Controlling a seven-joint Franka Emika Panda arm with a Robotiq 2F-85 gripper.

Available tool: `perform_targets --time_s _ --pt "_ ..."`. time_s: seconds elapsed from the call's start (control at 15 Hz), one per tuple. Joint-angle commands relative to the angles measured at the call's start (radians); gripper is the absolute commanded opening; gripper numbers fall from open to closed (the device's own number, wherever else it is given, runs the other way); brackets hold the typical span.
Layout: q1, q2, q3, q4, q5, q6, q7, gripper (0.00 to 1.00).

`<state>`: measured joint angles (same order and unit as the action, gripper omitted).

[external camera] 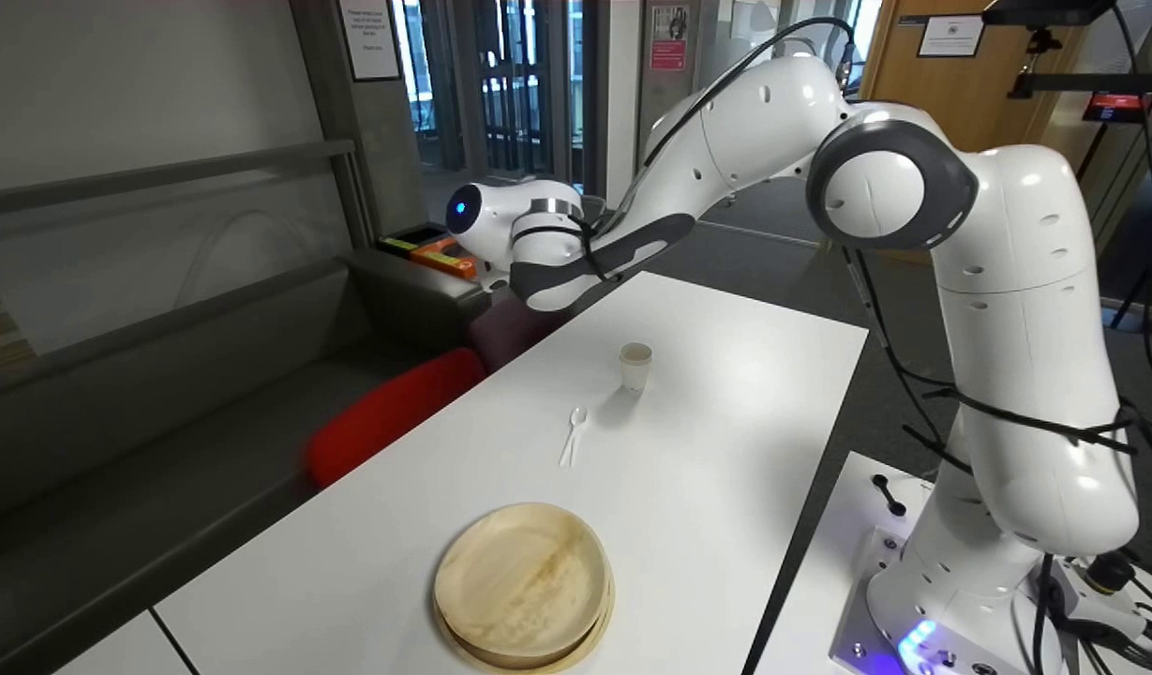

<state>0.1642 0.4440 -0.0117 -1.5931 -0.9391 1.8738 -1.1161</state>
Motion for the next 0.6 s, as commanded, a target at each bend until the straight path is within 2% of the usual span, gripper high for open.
perform_targets --time_s 0.0,0.2,0.53 --pt "0.004 -0.027 0.002 0.050 -0.134 -0.079 0.108 0.02" --pt "0.002 -0.020 0.013 0.104 -0.174 -0.123 0.236 0.02" --pt "0.019 -0.058 0.047 0.116 -0.175 -0.123 0.490 0.02"
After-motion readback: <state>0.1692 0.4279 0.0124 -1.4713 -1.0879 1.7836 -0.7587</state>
